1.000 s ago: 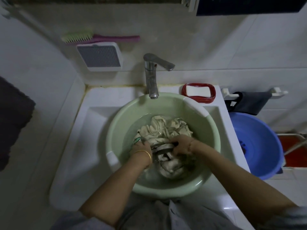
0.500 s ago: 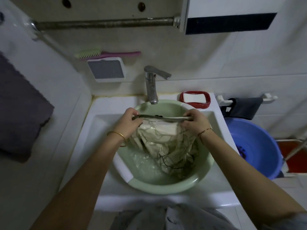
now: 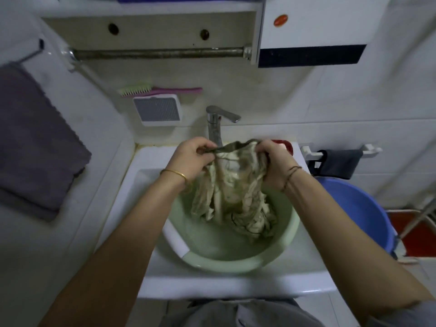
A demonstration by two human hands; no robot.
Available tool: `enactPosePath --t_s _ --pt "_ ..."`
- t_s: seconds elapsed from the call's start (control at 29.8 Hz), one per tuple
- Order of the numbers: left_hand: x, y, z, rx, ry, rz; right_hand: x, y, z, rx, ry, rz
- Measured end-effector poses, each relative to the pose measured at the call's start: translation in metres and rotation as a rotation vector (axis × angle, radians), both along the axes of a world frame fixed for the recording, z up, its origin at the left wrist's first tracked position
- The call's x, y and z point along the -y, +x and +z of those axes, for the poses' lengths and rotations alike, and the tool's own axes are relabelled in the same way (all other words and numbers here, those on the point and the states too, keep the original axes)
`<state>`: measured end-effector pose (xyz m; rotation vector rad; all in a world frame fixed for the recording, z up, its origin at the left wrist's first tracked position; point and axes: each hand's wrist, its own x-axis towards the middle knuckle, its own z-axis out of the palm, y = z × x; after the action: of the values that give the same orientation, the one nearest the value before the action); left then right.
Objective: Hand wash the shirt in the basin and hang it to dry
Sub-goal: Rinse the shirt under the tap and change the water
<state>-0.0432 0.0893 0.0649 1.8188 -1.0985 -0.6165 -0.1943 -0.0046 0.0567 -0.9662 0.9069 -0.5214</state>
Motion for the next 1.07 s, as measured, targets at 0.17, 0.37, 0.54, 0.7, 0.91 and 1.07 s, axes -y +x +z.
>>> enactPosePath --t_s 0.17,0.37,0.54,0.7,0.91,1.07 --pt "0.007 -0.017 0.027 -0.488 -0.192 0.001 -0.018 0.019 0.005 -0.033 -0.006 0.11" --pt "-0.024 0.006 -0.031 -0.077 0.248 -0.172 -0.006 0.018 0.029 0.225 0.252 0.007" --pt "-0.028 -0.015 -0.116 0.076 0.454 -0.246 -0.009 0.037 0.072 0.445 0.4 -0.037" --pt "-0.002 -0.033 -0.129 -0.09 0.112 0.107 -0.013 0.042 0.106 0.607 0.504 -0.106" --pt "0.016 -0.04 -0.107 -0.267 -0.057 0.274 -0.016 0.017 0.121 0.723 0.464 -0.14" --pt "0.017 -0.01 -0.101 -0.327 -0.136 0.356 0.009 -0.021 0.086 0.755 0.413 -0.297"
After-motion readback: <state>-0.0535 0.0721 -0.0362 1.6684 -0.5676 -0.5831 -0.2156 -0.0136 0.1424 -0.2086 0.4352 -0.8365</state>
